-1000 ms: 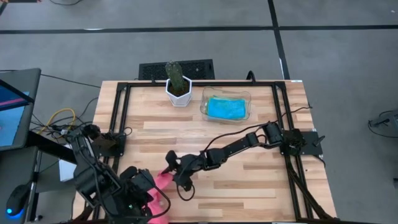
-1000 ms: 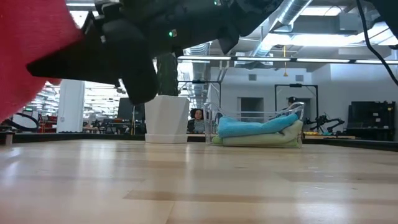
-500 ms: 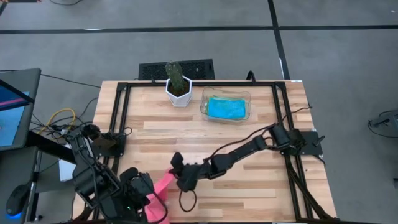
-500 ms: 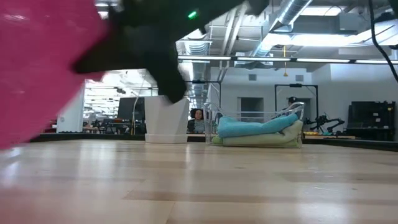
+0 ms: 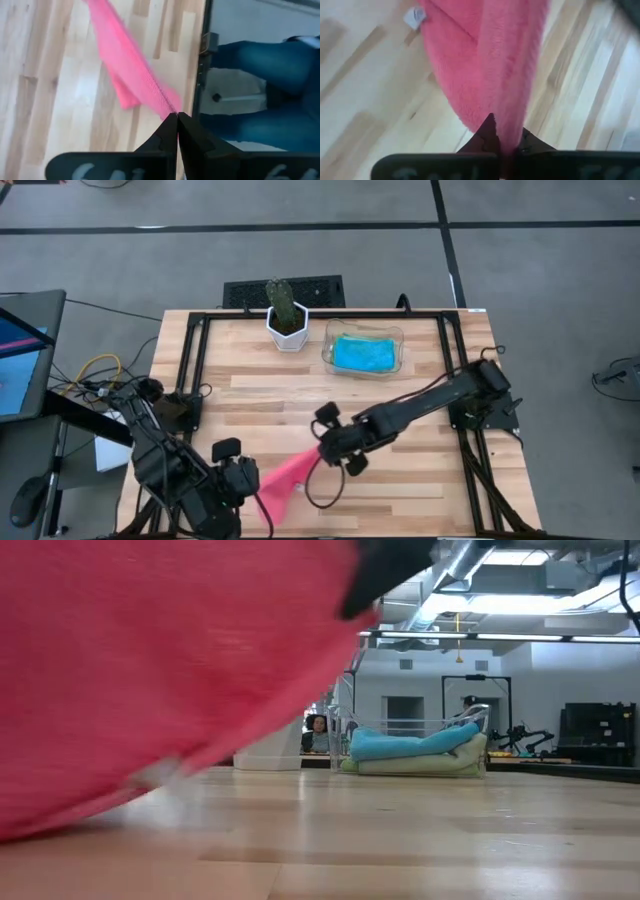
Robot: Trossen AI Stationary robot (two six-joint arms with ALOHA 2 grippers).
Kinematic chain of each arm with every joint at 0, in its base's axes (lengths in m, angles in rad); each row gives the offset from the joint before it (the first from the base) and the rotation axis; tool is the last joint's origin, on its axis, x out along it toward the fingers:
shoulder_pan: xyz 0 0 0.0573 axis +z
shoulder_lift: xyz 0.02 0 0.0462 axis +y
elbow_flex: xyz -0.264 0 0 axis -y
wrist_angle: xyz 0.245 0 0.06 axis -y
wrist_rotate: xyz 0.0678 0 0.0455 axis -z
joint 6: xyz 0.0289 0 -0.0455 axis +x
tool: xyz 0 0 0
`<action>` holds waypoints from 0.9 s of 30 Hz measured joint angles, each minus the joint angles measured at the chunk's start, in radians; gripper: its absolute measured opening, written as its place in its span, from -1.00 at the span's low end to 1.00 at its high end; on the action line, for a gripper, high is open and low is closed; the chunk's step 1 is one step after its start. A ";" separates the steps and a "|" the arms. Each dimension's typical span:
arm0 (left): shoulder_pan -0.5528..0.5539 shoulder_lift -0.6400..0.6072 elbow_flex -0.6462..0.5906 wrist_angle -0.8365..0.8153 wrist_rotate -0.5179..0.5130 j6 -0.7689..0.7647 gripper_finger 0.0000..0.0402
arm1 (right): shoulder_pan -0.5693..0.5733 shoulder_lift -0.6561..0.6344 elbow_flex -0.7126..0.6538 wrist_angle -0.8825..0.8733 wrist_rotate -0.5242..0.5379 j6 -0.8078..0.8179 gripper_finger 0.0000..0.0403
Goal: Fold microfiber towels
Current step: Fold the pink towel
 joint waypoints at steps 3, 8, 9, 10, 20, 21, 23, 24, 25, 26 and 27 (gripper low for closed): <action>0.001 0.002 -0.029 0.002 -0.007 0.018 -1.00 | 0.022 -0.041 0.002 -0.113 0.002 0.129 -0.91; 0.025 0.002 -0.086 -0.002 -0.043 0.150 -1.00 | 0.066 -0.088 -0.003 -0.304 0.070 0.292 -0.85; 0.034 0.002 -0.088 -0.001 -0.052 0.189 -1.00 | 0.080 -0.095 -0.004 -0.326 0.094 0.308 -0.85; 0.045 0.002 -0.088 0.003 -0.052 0.224 -1.00 | 0.092 -0.103 -0.004 -0.329 0.119 0.323 -0.86; 0.124 -0.001 -0.088 0.001 -0.319 0.457 -1.00 | 0.203 -0.193 -0.002 -0.374 0.183 0.522 -0.88; 0.123 0.004 -0.088 0.001 -0.392 0.481 -1.00 | 0.211 -0.194 -0.002 -0.376 0.182 0.546 -0.87; 0.135 0.022 -0.088 0.000 -0.475 0.536 -1.00 | 0.229 -0.192 -0.002 -0.396 0.179 0.589 -0.88; 0.142 0.033 -0.088 0.005 -0.494 0.567 -1.00 | 0.238 -0.188 -0.001 -0.401 0.179 0.602 -0.88; 0.152 0.042 -0.089 0.024 -0.505 0.598 -1.00 | 0.248 -0.183 -0.001 -0.402 0.178 0.613 -0.89; 0.164 0.051 -0.089 0.059 -0.504 0.633 -1.00 | 0.261 -0.179 -0.002 -0.408 0.177 0.625 -0.90; 0.182 0.060 -0.089 0.099 -0.486 0.678 -1.00 | 0.271 -0.179 -0.002 -0.411 0.175 0.637 -0.90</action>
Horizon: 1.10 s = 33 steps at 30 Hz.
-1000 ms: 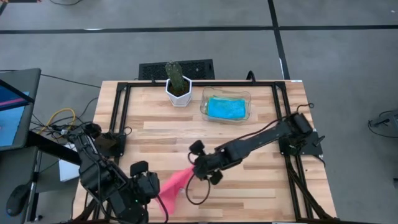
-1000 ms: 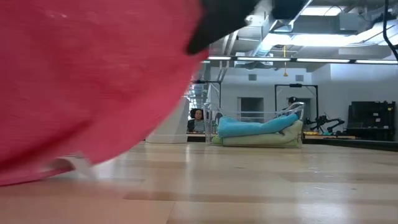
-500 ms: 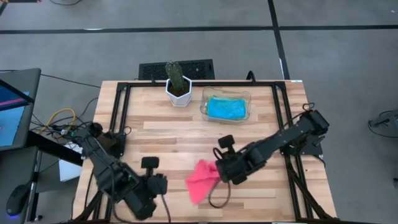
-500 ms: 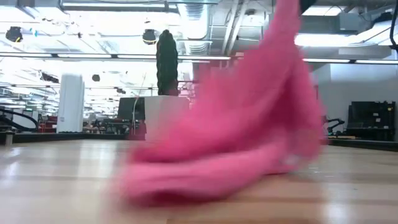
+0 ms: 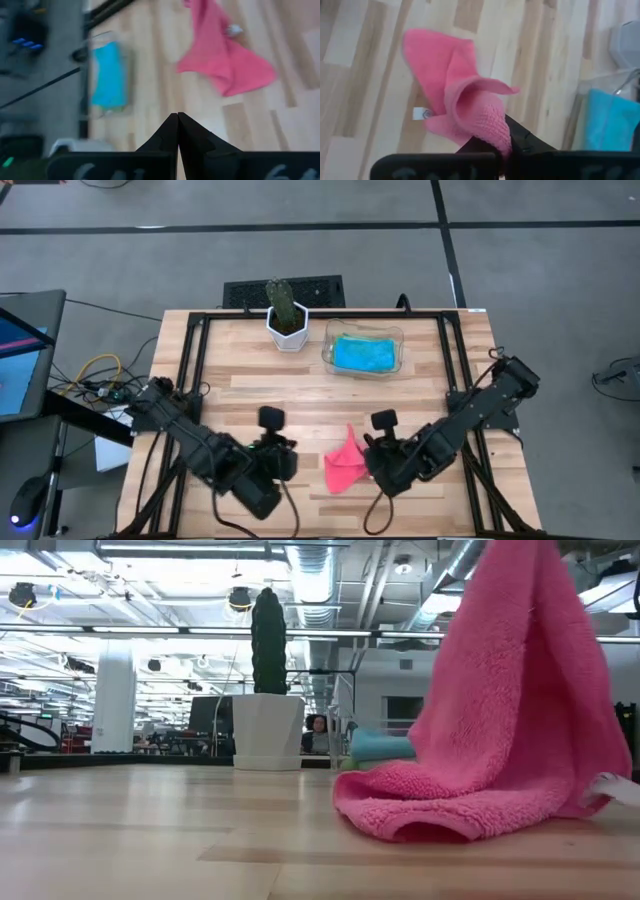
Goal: Fold microfiber towels
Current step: Fold the pink towel
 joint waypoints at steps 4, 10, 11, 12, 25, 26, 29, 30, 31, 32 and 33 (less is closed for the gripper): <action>0.083 0.070 0.001 0.121 0.194 0.177 -1.00 | 0.035 0.016 0.000 0.012 0.001 0.035 -0.86; 0.206 0.199 0.000 0.199 0.429 0.338 -0.99 | 0.083 0.014 0.001 0.016 0.004 0.120 -0.86; 0.224 0.221 0.000 0.220 0.471 0.360 -0.98 | 0.095 0.014 0.001 0.014 0.004 0.133 -0.88; 0.241 0.240 -0.001 0.245 0.503 0.381 -0.97 | 0.109 0.014 0.001 0.010 0.004 0.146 -0.89; 0.365 0.285 -0.212 0.956 0.935 0.517 -0.90 | 0.312 0.014 0.001 -0.032 0.006 0.514 -0.85; 0.368 0.287 -0.269 1.019 0.932 0.498 -0.90 | 0.328 0.014 0.001 -0.032 0.010 0.539 -0.87; 0.374 0.281 -0.434 1.164 0.925 0.436 -0.90 | 0.367 0.014 -0.011 -0.031 0.032 0.589 -0.90; 0.374 0.265 -0.488 1.163 0.924 0.417 -0.90 | 0.379 0.014 -0.015 -0.034 0.038 0.599 -0.90; 0.373 0.238 -0.543 1.174 0.919 0.402 -0.90 | 0.389 0.014 -0.016 -0.039 0.039 0.606 -0.90; 0.370 0.201 -0.603 1.208 0.892 0.389 -0.90 | 0.395 0.014 -0.016 -0.039 0.042 0.608 -0.89; 0.362 0.148 -0.675 1.268 0.848 0.378 -0.91 | 0.398 0.014 -0.016 -0.039 0.045 0.608 -0.87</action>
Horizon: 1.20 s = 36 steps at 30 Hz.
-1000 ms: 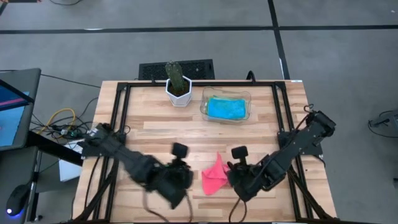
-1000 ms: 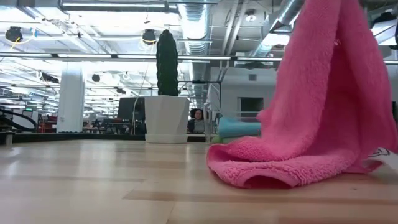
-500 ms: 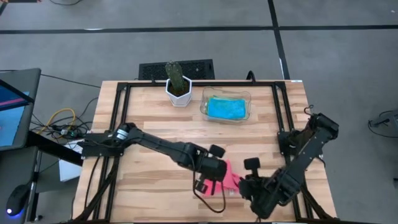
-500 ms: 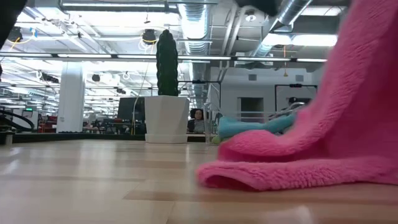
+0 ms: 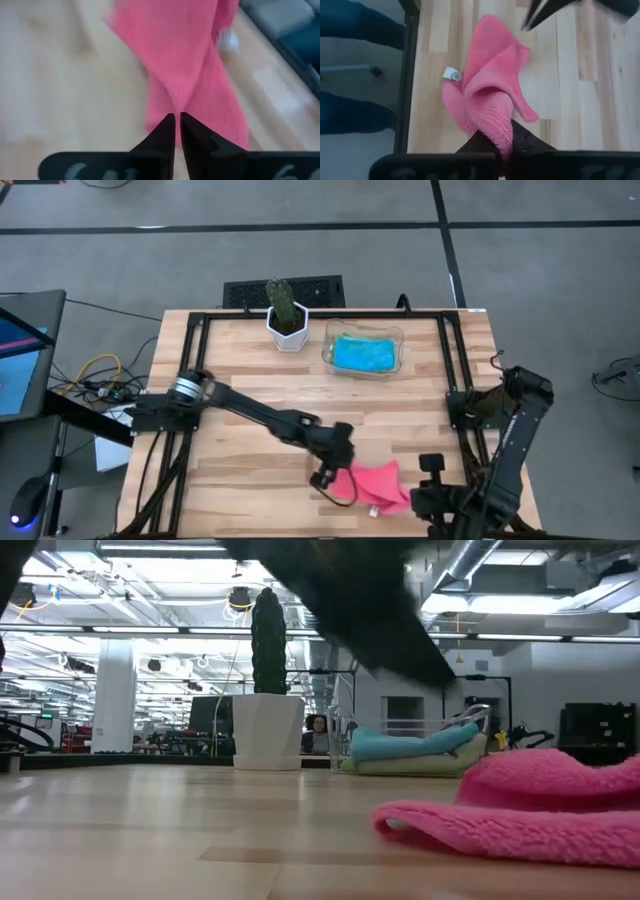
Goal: Fold microfiber towels
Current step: Fold the pink towel
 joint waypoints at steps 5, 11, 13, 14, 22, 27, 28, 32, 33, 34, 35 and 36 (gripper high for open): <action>-0.006 -0.313 -0.454 0.833 -0.123 -0.041 -0.96 | -0.006 0.000 0.000 0.001 0.044 0.000 -0.83; 0.054 -0.254 -0.677 1.255 -0.217 -0.197 -0.93 | -0.035 0.000 0.000 0.009 0.042 -0.001 -0.87; 0.072 -0.239 -0.616 1.241 -0.165 -0.209 -0.84 | -0.045 0.000 0.000 0.011 0.040 -0.001 -0.88; 0.077 -0.217 -0.582 1.187 -0.128 -0.207 -0.79 | -0.051 0.000 0.000 0.012 0.040 -0.001 -0.88; 0.082 -0.041 -0.238 0.826 -0.039 -0.037 -0.27 | -0.061 0.000 0.000 0.040 -0.008 0.008 -0.83; 0.124 0.086 -0.096 0.757 0.134 0.025 -0.09 | -0.060 0.000 0.000 0.036 -0.109 0.033 -0.88; 0.136 0.098 -0.069 0.750 0.180 0.028 -0.08 | -0.058 0.000 0.000 0.034 -0.130 0.034 -0.88; 0.180 0.185 0.024 0.639 0.330 0.036 -0.07 | -0.055 0.000 0.000 0.027 -0.157 0.035 -0.87; 0.187 0.207 0.046 0.611 0.366 0.050 -0.07 | -0.057 0.000 0.000 0.026 -0.158 0.034 -0.86; 0.193 0.219 0.074 0.608 0.381 0.075 -0.07 | -0.060 0.000 0.000 0.027 -0.166 0.021 -0.86; 0.198 0.221 0.093 0.592 0.396 0.110 -0.07 | -0.063 0.001 0.000 0.027 -0.176 0.003 -0.86; 0.200 0.221 0.112 0.581 0.408 0.146 -0.07 | -0.064 0.001 0.000 0.027 -0.186 -0.012 -0.86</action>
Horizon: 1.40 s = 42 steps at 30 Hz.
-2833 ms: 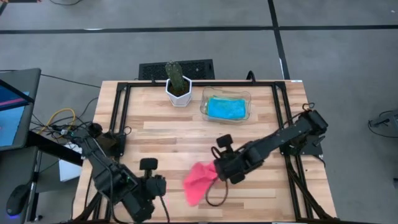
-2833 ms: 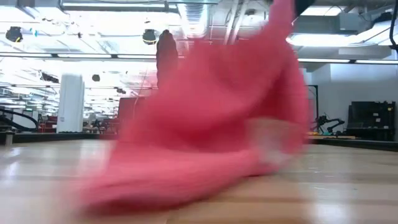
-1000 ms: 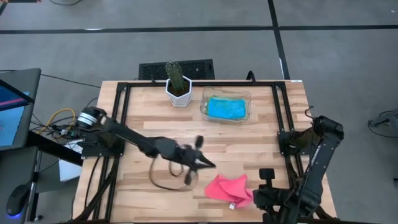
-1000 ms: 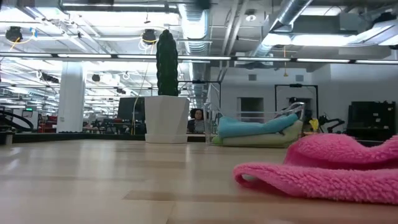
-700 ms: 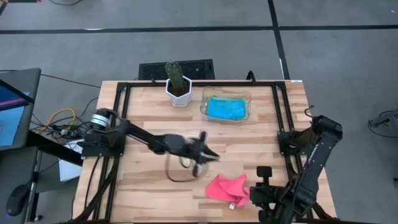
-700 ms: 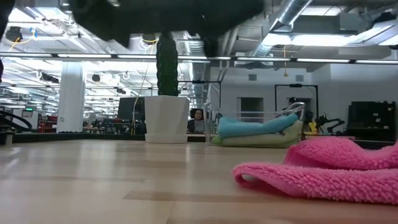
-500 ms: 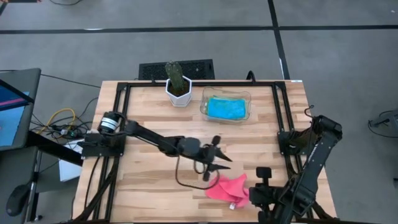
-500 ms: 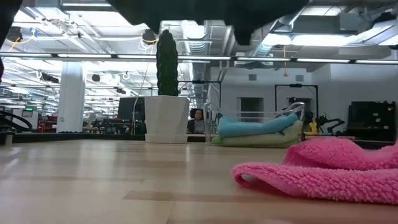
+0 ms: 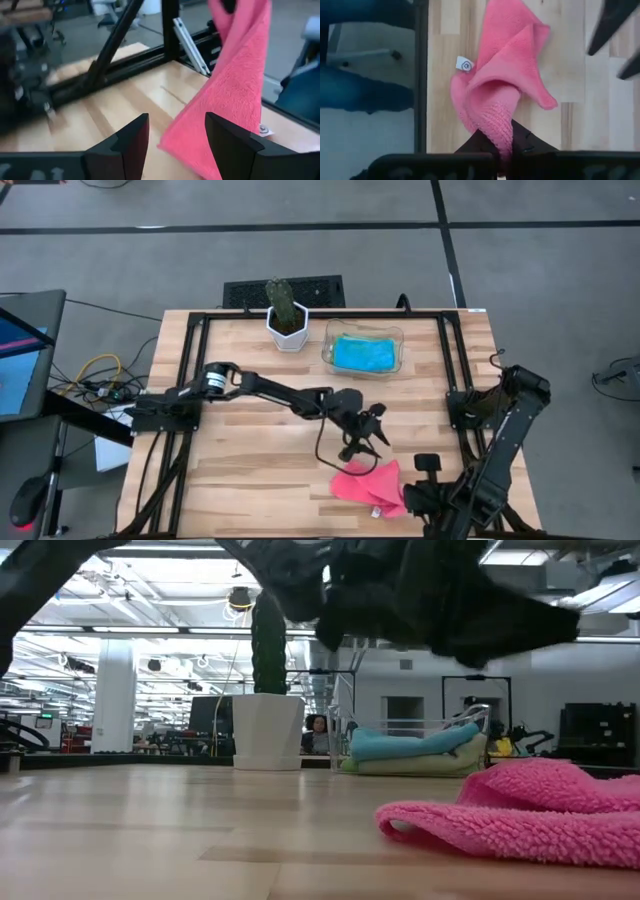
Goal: Fold microfiber towels
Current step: Fold the pink towel
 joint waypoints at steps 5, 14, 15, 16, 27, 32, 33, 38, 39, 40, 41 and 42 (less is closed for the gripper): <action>-0.001 0.088 0.066 -0.059 0.051 0.098 -0.07 | -0.006 0.041 0.000 -0.034 -0.078 -0.036 -0.88; 0.008 0.152 0.174 -0.086 0.122 0.188 -0.07 | -0.033 0.155 0.000 -0.080 -0.230 -0.113 -0.84; 0.008 0.157 0.183 -0.081 0.125 0.205 -0.07 | -0.037 0.161 0.000 -0.080 -0.232 -0.117 -0.84; 0.008 0.161 0.196 -0.081 0.125 0.222 -0.07 | -0.039 0.165 -0.001 -0.080 -0.235 -0.121 -0.85; -0.005 0.349 0.514 -0.216 0.116 0.252 -0.07 | -0.039 0.164 0.000 -0.073 -0.240 -0.087 -0.84; -0.006 0.436 0.629 -0.297 0.116 0.233 -0.07 | -0.035 0.164 0.000 -0.070 -0.240 -0.043 -0.84; -0.006 0.444 0.641 -0.308 0.114 0.234 -0.07 | -0.032 0.164 0.000 -0.069 -0.240 -0.035 -0.86; -0.014 0.481 0.643 -0.353 0.061 0.249 -0.07 | -0.017 0.164 0.000 -0.063 -0.239 -0.030 -0.88; -0.018 0.482 0.643 -0.364 0.041 0.264 -0.07 | -0.015 0.164 0.000 -0.063 -0.240 -0.028 -0.87; -0.023 0.481 0.643 -0.370 0.022 0.282 -0.07 | -0.015 0.164 0.000 -0.063 -0.239 -0.023 -0.86; -0.028 0.479 0.645 -0.371 0.014 0.299 -0.07 | -0.015 0.164 0.000 -0.063 -0.239 -0.018 -0.85; -0.033 0.480 0.646 -0.370 0.012 0.312 -0.07 | -0.015 0.164 0.000 -0.063 -0.239 -0.012 -0.83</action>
